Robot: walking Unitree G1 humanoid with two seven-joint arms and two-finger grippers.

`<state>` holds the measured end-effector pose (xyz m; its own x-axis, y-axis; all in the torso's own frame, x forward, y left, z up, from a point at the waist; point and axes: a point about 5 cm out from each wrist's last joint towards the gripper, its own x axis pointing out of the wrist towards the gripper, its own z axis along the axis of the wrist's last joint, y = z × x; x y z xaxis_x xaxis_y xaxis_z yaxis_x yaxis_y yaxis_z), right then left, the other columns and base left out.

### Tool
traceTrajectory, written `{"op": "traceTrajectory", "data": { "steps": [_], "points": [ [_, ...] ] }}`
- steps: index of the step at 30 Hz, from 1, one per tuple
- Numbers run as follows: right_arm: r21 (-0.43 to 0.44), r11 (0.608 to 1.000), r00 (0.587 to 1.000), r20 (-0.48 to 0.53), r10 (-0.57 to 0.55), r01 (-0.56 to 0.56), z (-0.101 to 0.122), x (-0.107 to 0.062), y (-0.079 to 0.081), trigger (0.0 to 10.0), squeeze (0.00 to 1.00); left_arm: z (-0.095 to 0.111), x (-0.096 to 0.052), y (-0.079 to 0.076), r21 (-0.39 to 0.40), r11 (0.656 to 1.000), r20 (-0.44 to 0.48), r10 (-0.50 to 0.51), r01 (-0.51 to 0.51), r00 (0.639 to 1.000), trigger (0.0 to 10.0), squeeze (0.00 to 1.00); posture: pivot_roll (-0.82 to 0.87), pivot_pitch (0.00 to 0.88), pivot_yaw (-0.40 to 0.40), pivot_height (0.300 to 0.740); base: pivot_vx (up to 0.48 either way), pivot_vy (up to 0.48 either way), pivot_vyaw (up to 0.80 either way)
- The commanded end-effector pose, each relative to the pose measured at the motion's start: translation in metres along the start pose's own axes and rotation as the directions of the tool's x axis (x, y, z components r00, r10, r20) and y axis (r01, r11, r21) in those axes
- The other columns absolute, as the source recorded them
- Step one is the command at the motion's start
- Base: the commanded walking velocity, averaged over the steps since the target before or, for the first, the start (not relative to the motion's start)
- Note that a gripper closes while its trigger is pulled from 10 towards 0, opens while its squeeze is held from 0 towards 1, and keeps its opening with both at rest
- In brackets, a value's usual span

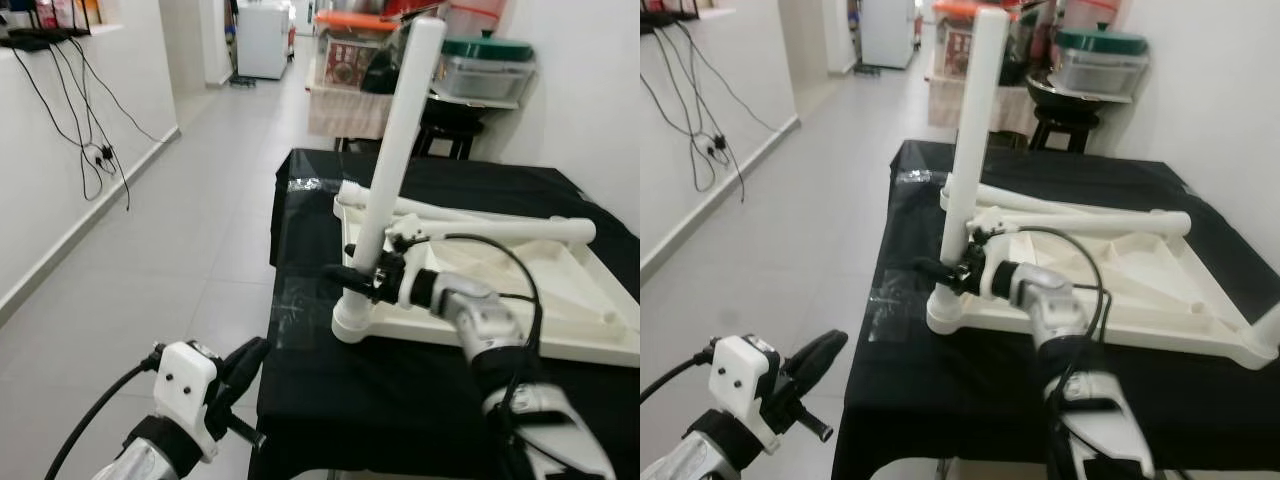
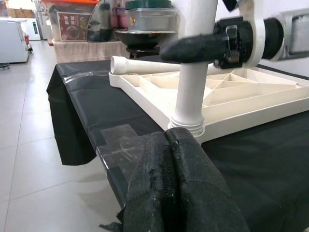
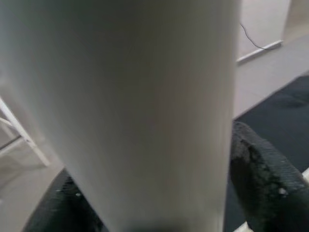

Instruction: Building children table

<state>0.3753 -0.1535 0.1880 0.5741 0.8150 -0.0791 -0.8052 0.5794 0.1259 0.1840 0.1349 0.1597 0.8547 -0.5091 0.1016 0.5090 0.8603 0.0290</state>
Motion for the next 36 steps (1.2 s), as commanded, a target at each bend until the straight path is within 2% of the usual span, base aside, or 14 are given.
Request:
{"op": "traceTrajectory", "data": {
  "steps": [1,3,4,11,20,21,22,23,24,25,27,34,35,36],
  "points": [
    [0.038,0.999,1.000,0.006,0.017,-0.018,-0.004,-0.001,-0.001,2.9,0.00,-0.004,-0.001,0.000,-0.006,1.000,-0.020,0.006,-0.006,1.000,10.0,0.00,0.04,0.000,-0.100,0.740,0.000,0.000,0.00],
    [0.052,0.998,0.999,0.007,0.034,-0.035,-0.003,-0.002,-0.002,2.9,0.00,-0.004,-0.001,0.000,-0.006,1.000,-0.020,0.006,-0.006,1.000,10.0,0.00,0.04,0.000,-0.100,0.740,0.000,0.000,0.00],
    [0.074,0.996,0.999,0.010,0.054,-0.054,-0.003,-0.002,-0.001,0.0,0.00,-0.004,-0.001,0.000,-0.006,1.000,-0.021,0.006,-0.006,1.000,10.0,0.00,0.04,0.000,-0.100,0.740,0.000,0.000,0.00],
    [0.066,0.997,0.999,0.028,0.039,-0.041,-0.003,-0.006,-0.003,0.0,0.00,-0.004,-0.001,-0.001,-0.008,1.000,-0.021,0.005,-0.005,1.000,10.0,0.00,0.04,0.000,-0.098,0.740,0.000,0.000,0.00],
    [-0.066,0.975,0.977,0.009,-0.213,0.213,-0.012,-0.007,-0.011,0.0,0.00,-0.004,-0.001,-0.003,-0.009,1.000,-0.020,0.005,-0.005,1.000,10.0,0.00,0.03,0.000,-0.108,0.740,0.000,0.000,0.00],
    [-0.075,0.901,0.904,0.028,-0.427,0.428,-0.017,-0.010,-0.015,0.0,0.00,-0.004,-0.002,-0.002,-0.009,1.000,-0.020,0.005,-0.005,1.000,10.0,0.00,0.03,0.002,-0.113,0.740,0.000,0.000,0.00],
    [-0.075,0.901,0.904,0.028,-0.427,0.428,-0.017,-0.010,-0.015,0.0,0.00,-0.004,-0.002,-0.002,-0.009,1.000,-0.020,0.005,-0.005,1.000,10.0,0.00,0.03,0.002,-0.113,0.740,0.000,0.000,0.00],
    [-0.043,0.791,0.791,0.083,-0.606,0.610,-0.030,-0.010,0.005,0.0,0.00,-0.003,-0.003,-0.001,-0.009,1.000,-0.020,0.006,-0.006,1.000,10.0,0.00,0.01,0.007,-0.105,0.740,0.000,0.000,0.00],
    [-0.043,0.791,0.791,0.083,-0.606,0.610,-0.030,-0.010,0.005,0.0,0.00,-0.003,-0.003,-0.001,-0.009,1.000,-0.020,0.006,-0.006,1.000,10.0,0.00,0.01,0.007,-0.105,0.740,0.000,0.000,0.00],
    [-0.008,0.703,0.700,0.096,-0.708,0.711,-0.040,-0.014,0.024,0.0,0.00,-0.003,-0.003,0.000,-0.009,1.000,-0.021,0.006,-0.006,1.000,10.0,0.00,0.00,0.001,-0.082,0.740,0.000,0.000,0.00],
    [-0.004,0.648,0.644,0.112,-0.756,0.761,-0.042,-0.018,0.034,0.0,0.00,-0.004,-0.003,0.001,-0.009,1.000,-0.022,0.006,-0.006,1.000,10.0,0.00,0.00,0.000,-0.083,0.740,0.000,0.000,0.00],
    [0.009,0.643,0.638,0.107,-0.762,0.766,-0.042,-0.015,0.028,0.0,0.00,-0.006,-0.001,0.001,-0.010,1.000,-0.025,0.007,-0.007,1.000,10.0,0.00,0.02,0.000,-0.095,0.740,0.000,0.000,0.00],
    [-0.011,0.639,0.637,0.100,-0.764,0.769,-0.043,-0.014,0.029,5.0,0.00,-0.006,-0.001,0.001,-0.009,1.000,-0.025,0.009,-0.009,1.000,10.0,0.00,0.02,0.000,-0.095,0.740,0.000,0.000,0.00],
    [-0.011,0.639,0.637,0.100,-0.764,0.769,-0.043,-0.014,0.029,5.0,0.00,-0.006,-0.001,0.001,-0.009,1.000,-0.025,0.009,-0.009,1.000,10.0,0.00,0.02,0.000,-0.095,0.740,0.000,0.000,0.00]
  ]
}}
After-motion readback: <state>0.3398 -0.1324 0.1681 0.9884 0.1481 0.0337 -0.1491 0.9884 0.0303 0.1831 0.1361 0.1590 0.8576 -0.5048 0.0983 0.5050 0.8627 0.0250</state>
